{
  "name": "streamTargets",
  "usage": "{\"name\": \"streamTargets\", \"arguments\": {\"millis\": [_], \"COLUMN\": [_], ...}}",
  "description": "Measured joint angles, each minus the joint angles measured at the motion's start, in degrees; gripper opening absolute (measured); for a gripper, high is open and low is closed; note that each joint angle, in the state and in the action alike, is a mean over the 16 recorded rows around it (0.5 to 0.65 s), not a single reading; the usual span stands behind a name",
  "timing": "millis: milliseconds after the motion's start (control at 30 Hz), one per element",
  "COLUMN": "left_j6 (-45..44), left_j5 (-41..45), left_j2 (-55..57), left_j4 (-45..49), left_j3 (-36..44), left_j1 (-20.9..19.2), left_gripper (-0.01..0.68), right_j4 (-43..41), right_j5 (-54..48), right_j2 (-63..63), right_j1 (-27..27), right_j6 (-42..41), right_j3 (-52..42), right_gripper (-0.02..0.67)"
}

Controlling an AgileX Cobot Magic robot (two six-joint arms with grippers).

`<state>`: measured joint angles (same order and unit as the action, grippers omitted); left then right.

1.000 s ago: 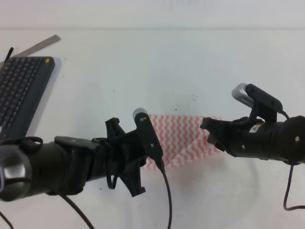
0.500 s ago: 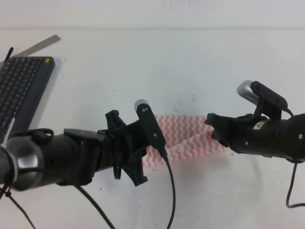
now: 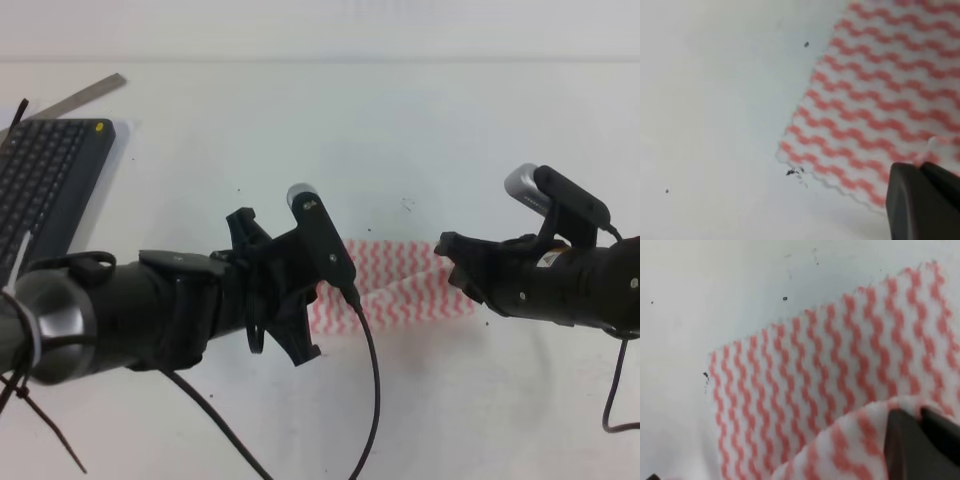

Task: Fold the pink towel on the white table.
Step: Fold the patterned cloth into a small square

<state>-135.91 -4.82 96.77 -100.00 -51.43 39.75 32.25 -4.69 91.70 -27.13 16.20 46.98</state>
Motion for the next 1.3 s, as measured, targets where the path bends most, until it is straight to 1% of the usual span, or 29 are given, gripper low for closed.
{"name": "streamTargets", "arguments": {"millis": [700,1300], "left_j6": [0.2,1.1], "left_j5": [-0.4,-0.6], "left_j2": [3.0,6.3], "left_j4": [0.0,0.1], "left_j3": [-1.8,-5.7], "left_j1": [0.0,-1.7], "left_gripper": [-0.002,-0.002], "right_j4": [0.0,0.0], "right_j5": [1.8,4.3], "right_j2": [0.1,2.0], "right_j1": [0.0,0.0], "right_j6": [0.0,0.0], "right_j3": [0.0,0.0], "right_gripper": [-0.014,-0.014]}}
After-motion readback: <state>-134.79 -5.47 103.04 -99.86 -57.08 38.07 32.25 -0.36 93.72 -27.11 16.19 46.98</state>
